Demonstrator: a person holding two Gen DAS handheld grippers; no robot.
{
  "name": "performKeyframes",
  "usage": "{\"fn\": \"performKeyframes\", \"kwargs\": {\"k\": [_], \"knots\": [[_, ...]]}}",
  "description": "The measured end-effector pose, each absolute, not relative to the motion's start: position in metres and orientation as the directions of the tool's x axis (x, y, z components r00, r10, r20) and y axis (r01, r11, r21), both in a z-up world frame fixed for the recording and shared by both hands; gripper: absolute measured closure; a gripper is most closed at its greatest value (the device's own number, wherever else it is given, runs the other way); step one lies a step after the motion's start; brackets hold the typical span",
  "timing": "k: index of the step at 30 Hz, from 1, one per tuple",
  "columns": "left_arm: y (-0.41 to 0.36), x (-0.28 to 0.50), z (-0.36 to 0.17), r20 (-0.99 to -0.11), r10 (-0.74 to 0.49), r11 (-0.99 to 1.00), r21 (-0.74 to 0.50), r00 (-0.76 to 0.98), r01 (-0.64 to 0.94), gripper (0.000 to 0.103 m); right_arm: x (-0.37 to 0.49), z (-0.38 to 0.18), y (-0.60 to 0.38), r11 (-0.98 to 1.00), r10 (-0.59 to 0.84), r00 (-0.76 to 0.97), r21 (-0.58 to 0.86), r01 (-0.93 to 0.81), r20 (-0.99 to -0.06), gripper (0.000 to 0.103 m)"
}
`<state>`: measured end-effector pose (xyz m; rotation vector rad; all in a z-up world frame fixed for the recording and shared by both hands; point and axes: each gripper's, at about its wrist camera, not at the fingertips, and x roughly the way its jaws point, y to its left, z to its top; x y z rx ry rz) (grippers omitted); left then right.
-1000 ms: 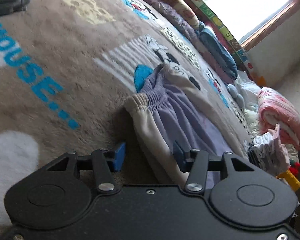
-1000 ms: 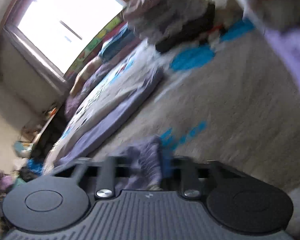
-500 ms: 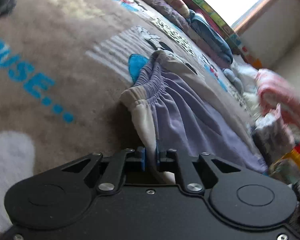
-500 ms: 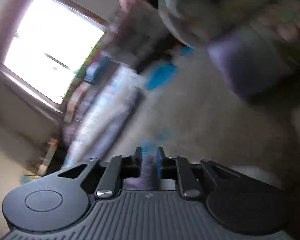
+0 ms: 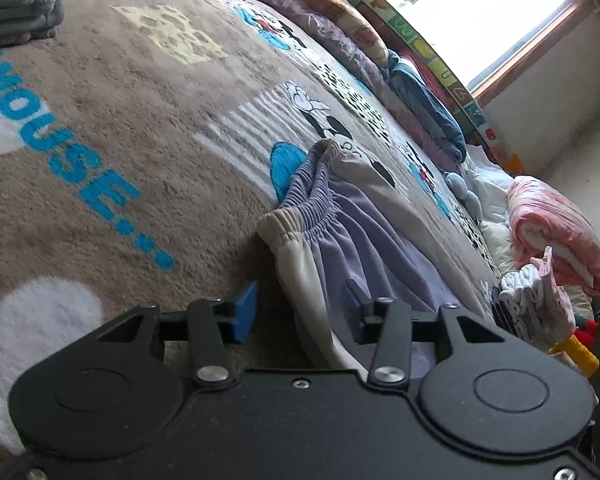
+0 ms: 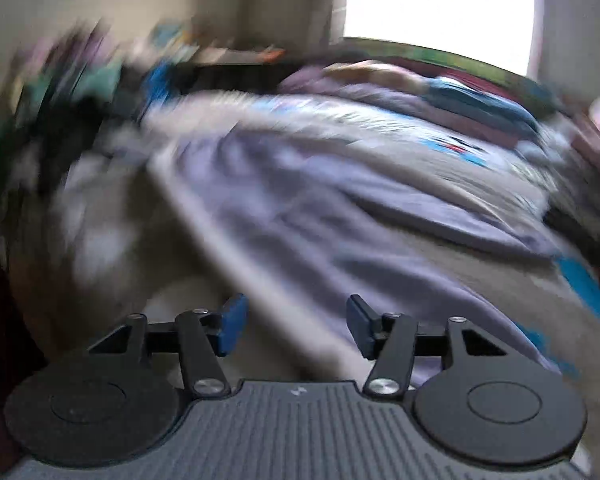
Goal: Fold clothes
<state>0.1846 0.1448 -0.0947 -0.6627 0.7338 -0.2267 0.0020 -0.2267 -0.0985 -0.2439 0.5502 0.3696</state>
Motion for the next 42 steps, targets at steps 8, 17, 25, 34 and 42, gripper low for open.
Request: {"fn": "performKeyframes", "kwargs": {"k": [8,17,25,34,42], "knots": [[0.138,0.181,-0.091,-0.544,-0.391,0.834,-0.551,0.742,0.036,0.099,0.005,-0.104,-0.207,0.856,0.266,0.720,-0.187,-0.483,-0.641,0.095],[0.141,0.167,-0.077,-0.586,-0.268,0.921,-0.389,0.765,0.024,0.067,-0.014,-0.097,-0.173,0.807,0.253,0.773,-0.314,-0.500,-0.581,0.054],[0.109,0.169,-0.077,-0.577,-0.283,0.953,-0.259,0.767,0.157,0.065,0.026,-0.103,-0.145,0.826,0.363,0.742,-0.173,-0.536,-0.563,0.035],[0.101,0.171,-0.073,-0.512,-0.311,0.946,-0.246,0.801,0.210,0.068,0.011,-0.093,-0.182,0.882,0.380,0.781,-0.059,-0.467,-0.496,0.036],[0.102,0.192,-0.085,-0.563,-0.266,0.957,-0.254,0.782,0.142,0.071,0.012,-0.106,-0.189,0.879,0.363,0.747,-0.061,-0.473,-0.557,0.031]]}}
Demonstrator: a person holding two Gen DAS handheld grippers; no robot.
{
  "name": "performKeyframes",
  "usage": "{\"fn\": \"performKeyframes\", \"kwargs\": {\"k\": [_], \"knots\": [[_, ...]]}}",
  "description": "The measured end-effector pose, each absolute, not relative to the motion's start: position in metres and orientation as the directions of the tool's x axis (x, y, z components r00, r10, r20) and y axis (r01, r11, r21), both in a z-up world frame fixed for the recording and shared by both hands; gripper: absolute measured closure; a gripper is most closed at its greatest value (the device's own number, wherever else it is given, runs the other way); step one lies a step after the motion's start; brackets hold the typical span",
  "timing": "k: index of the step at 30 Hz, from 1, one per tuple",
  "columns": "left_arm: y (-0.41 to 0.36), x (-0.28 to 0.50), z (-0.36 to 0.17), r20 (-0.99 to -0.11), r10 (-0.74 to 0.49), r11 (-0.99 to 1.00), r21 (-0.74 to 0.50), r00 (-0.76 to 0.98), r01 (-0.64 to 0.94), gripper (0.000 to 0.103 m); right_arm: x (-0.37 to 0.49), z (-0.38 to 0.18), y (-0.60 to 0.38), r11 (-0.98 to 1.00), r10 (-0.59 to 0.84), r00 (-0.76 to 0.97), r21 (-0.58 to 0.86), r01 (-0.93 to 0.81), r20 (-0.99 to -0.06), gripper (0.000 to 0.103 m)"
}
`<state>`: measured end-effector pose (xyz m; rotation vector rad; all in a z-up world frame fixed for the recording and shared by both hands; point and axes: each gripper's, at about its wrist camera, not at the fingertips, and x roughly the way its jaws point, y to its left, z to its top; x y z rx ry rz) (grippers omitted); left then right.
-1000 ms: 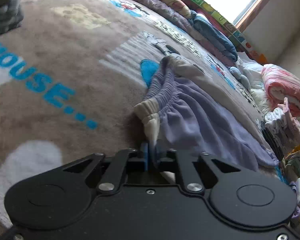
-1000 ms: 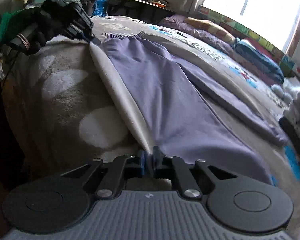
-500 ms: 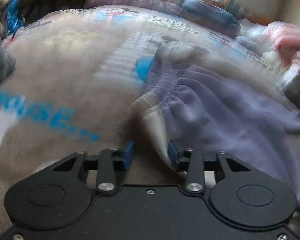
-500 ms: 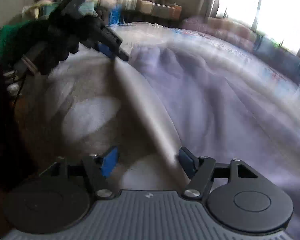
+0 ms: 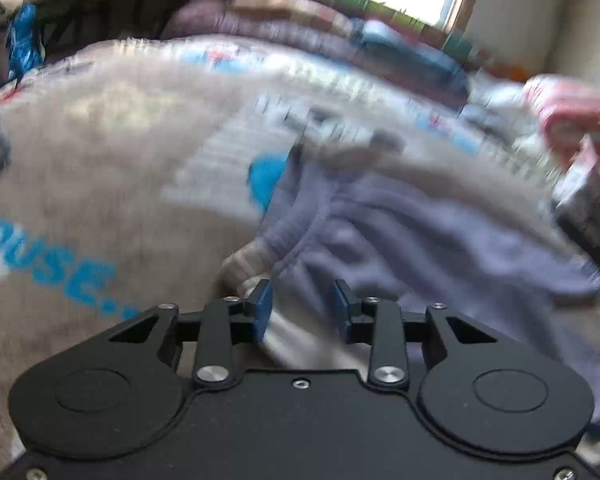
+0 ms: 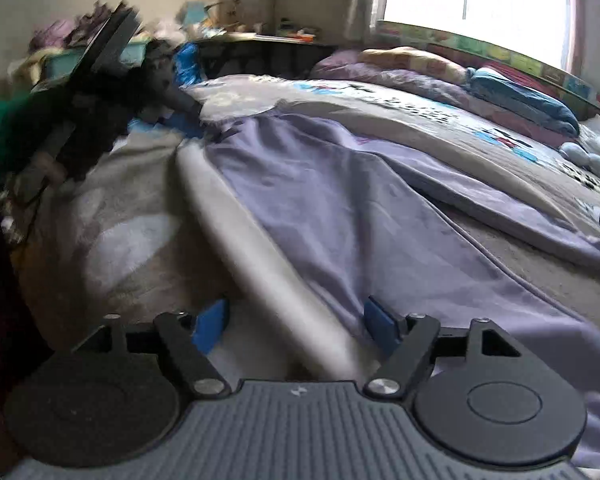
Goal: Fold clothes
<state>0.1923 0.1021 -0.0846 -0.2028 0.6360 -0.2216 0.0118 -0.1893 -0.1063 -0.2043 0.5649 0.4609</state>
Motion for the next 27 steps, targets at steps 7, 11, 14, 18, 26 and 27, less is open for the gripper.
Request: {"fn": "performKeyframes", "kwargs": {"k": [7,11,14,18,26,27], "knots": [[0.080,0.214,-0.102,-0.633,-0.237,0.971,-0.183,0.737,0.154,0.069,-0.021,-0.092,-0.205,0.873,0.285,0.797,-0.200,-0.445,-0.532,0.031],[0.081,0.207,-0.087,-0.626,-0.229,0.972,-0.184,0.746,0.144,0.067,-0.033,-0.080,-0.223,0.864,0.196,0.812,-0.295,-0.408,-0.549,0.031],[0.084,0.192,-0.076,-0.592,-0.233,0.972,-0.160,0.772,0.170,0.065,-0.040,-0.069,-0.244,0.860,0.164,0.817,-0.326,-0.393,-0.554,0.031],[0.084,0.171,-0.051,-0.497,-0.220,0.973,-0.054,0.839,0.223,0.058,-0.053,-0.051,-0.265,0.837,0.111,0.830,-0.399,-0.375,-0.547,0.032],[0.084,0.138,-0.062,-0.445,-0.134,0.898,0.323,0.886,0.299,0.048,-0.075,-0.083,-0.243,0.637,-0.011,0.755,-0.587,-0.501,-0.656,0.034],[0.083,0.135,-0.067,-0.447,-0.123,0.878,0.367,0.886,0.307,0.048,-0.074,-0.090,-0.241,0.620,-0.033,0.748,-0.600,-0.505,-0.663,0.035]]}}
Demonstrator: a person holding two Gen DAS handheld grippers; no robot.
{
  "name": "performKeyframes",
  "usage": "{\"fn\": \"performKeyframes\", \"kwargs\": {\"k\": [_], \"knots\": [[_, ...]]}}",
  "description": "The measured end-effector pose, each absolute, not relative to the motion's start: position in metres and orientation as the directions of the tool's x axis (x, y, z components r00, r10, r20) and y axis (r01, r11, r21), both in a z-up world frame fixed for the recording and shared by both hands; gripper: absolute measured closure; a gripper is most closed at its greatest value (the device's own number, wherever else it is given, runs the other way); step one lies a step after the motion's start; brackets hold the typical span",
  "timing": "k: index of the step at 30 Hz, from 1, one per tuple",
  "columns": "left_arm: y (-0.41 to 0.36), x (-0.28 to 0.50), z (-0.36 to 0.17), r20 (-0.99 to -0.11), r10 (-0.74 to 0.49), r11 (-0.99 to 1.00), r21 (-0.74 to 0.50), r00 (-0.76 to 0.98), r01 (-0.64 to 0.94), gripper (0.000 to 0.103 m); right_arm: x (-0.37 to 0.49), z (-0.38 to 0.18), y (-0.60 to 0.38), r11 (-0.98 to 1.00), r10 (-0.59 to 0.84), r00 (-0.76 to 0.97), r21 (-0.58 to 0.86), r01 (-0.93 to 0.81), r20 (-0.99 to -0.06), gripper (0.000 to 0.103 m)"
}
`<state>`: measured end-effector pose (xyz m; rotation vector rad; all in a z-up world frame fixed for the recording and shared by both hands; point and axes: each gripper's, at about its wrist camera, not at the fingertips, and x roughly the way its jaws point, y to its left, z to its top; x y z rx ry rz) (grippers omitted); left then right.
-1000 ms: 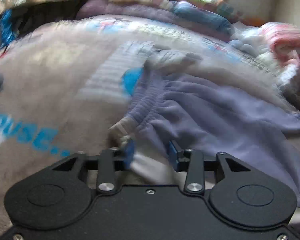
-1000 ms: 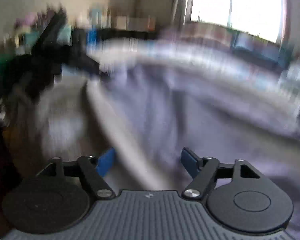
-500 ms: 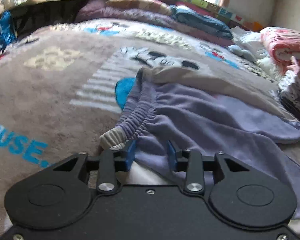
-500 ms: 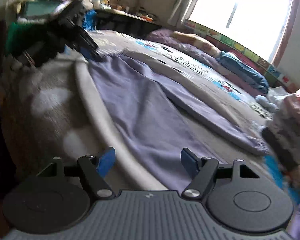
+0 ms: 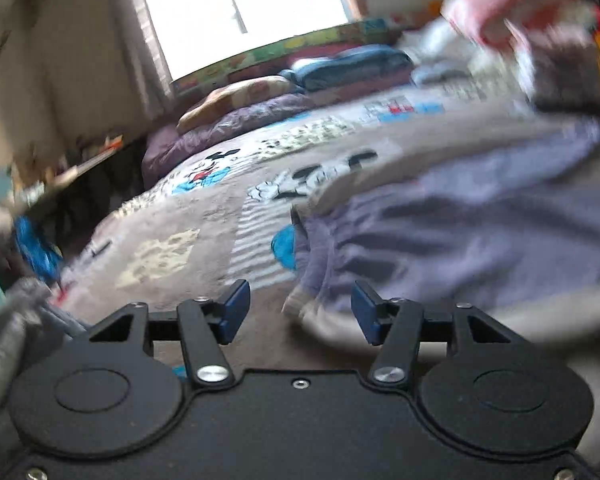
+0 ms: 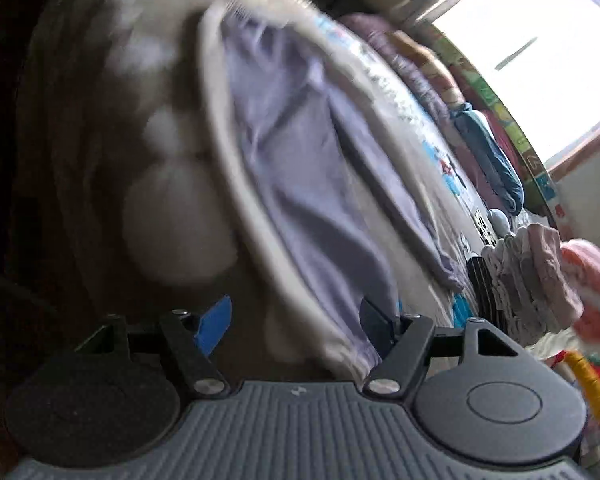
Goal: Fold clothes
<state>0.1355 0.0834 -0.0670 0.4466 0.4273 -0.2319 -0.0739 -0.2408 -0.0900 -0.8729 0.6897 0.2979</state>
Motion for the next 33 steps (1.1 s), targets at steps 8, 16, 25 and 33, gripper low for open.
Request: {"fn": "performKeyframes", "kwargs": {"k": [8,16,25,33], "knots": [[0.077,0.119,-0.098,-0.485,-0.107,0.692,0.591,0.868,0.415,0.048,-0.055,-0.106,-0.249,0.595,-0.132,0.737,-0.648,-0.476,-0.663,0.046],[0.068,0.120,-0.133,-0.424,-0.023,0.438,0.810,0.905,0.390,0.048,-0.041,-0.117,-0.267,0.600,-0.149,0.739,-0.654,-0.460,-0.657,0.068],[0.068,0.137,-0.146,-0.362,-0.061,0.298,0.883,0.930,0.363,0.048,-0.038,-0.120,-0.274,0.622,-0.131,0.755,-0.646,-0.443,-0.643,0.073],[0.062,0.162,-0.151,-0.337,-0.133,0.238,0.902,0.932,0.360,0.055,-0.033,-0.125,-0.278,0.621,-0.116,0.774,-0.654,-0.432,-0.622,0.065]]}}
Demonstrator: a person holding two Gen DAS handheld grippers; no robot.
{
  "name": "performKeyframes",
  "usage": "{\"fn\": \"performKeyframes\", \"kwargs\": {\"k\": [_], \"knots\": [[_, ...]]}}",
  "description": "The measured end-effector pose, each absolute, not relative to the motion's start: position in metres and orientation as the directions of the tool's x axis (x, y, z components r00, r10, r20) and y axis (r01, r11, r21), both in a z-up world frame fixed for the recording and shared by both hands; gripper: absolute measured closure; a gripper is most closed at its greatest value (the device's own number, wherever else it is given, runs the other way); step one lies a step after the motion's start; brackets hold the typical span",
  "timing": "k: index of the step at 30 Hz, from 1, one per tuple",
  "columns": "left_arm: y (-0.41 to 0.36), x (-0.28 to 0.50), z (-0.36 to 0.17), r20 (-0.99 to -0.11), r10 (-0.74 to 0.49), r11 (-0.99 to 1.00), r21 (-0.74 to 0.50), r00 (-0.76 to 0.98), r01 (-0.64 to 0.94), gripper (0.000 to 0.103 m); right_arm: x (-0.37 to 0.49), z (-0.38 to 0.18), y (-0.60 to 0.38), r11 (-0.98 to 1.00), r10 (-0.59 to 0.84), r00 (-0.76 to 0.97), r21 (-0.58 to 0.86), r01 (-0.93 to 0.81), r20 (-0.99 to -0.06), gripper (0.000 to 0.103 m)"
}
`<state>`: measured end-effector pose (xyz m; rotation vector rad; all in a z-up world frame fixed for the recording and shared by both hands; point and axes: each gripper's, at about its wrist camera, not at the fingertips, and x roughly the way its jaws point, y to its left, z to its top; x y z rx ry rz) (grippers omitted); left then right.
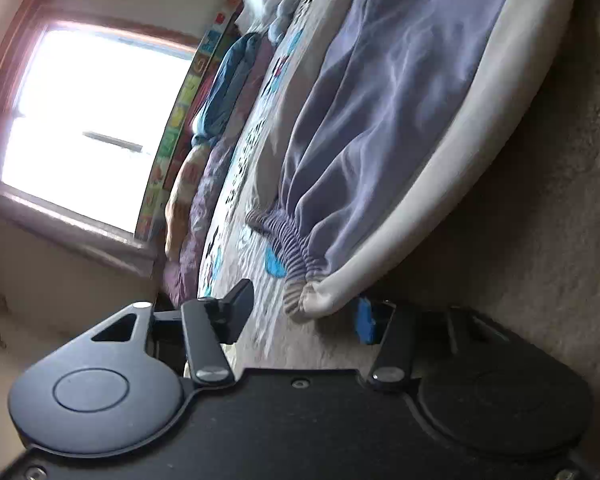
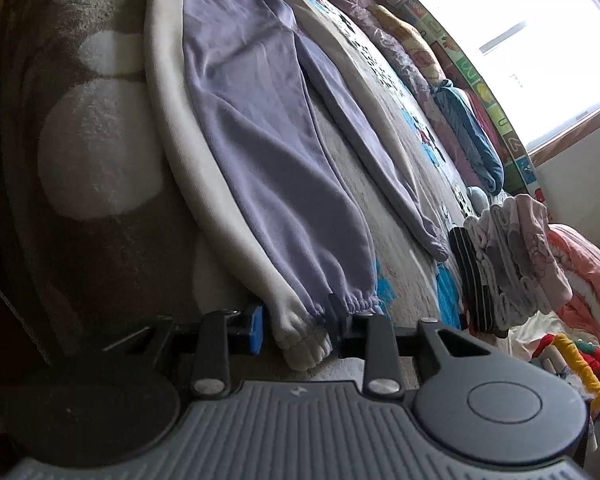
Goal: Fold clothes
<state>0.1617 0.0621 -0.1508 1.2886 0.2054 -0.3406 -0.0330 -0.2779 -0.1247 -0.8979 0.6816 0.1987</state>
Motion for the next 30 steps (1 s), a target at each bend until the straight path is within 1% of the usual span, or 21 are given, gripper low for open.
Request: {"fn": "performKeyframes", "kwargs": {"k": [1,2,3,4,5,6,7,10,12,16,23,26,30], "knots": [[0.062,0.164,-0.151,-0.335,-0.144,0.236,0.902,0.931,0.361,0.055,-0.033,-0.125,-0.278,0.622,-0.118,0.779,-0.657,-0.426,-0.616,0.063],[0.061,0.166,-0.150,-0.336,-0.154,0.238,0.900,0.929,0.365,0.058,-0.032,-0.125,-0.279,0.625,-0.116,0.781,-0.656,-0.423,-0.613,0.064],[0.061,0.167,-0.150,-0.338,-0.164,0.240,0.898,0.927,0.370,0.064,-0.031,-0.124,-0.280,0.630,-0.112,0.782,-0.653,-0.421,-0.613,0.067],[0.060,0.168,-0.149,-0.338,-0.167,0.241,0.897,0.926,0.371,0.067,-0.031,-0.124,-0.281,0.638,-0.104,0.780,-0.643,-0.424,-0.617,0.072],[0.059,0.167,-0.149,-0.344,-0.167,0.243,0.894,0.924,0.376,0.074,-0.030,-0.122,-0.283,0.652,-0.091,0.776,-0.626,-0.427,-0.624,0.076],[0.058,0.165,-0.149,-0.350,-0.167,0.245,0.891,0.922,0.383,0.091,-0.029,-0.119,-0.285,0.672,-0.075,0.772,-0.604,-0.429,-0.631,0.085],[0.057,0.164,-0.145,-0.361,-0.173,0.259,0.881,0.917,0.396,0.094,-0.028,-0.115,-0.288,0.694,-0.060,0.770,-0.581,-0.425,-0.635,0.087],[0.056,0.171,-0.122,-0.380,-0.172,0.406,0.813,0.909,0.417,0.094,-0.025,-0.098,-0.301,0.773,-0.020,0.787,-0.509,-0.379,-0.616,0.089],[0.055,0.177,-0.106,-0.365,-0.184,0.505,0.762,0.913,0.406,0.095,-0.021,-0.084,-0.312,0.822,0.000,0.801,-0.456,-0.341,-0.599,0.090],[0.054,0.199,-0.078,-0.351,-0.215,0.677,0.619,0.911,0.399,0.095,-0.004,-0.057,-0.336,0.885,0.022,0.822,-0.372,-0.281,-0.569,0.090],[0.036,0.238,-0.061,-0.367,-0.220,0.779,0.493,0.904,0.389,0.097,0.051,-0.028,-0.375,0.916,0.025,0.835,-0.322,-0.240,-0.550,0.091],[0.034,0.251,-0.060,-0.382,-0.213,0.815,0.438,0.899,0.379,0.097,0.079,-0.021,-0.386,0.922,0.034,0.827,-0.302,-0.243,-0.561,0.091],[0.027,0.266,-0.059,-0.412,-0.209,0.830,0.405,0.887,0.384,0.097,0.113,-0.018,-0.396,0.922,0.025,0.804,-0.297,-0.248,-0.594,0.091]]}}
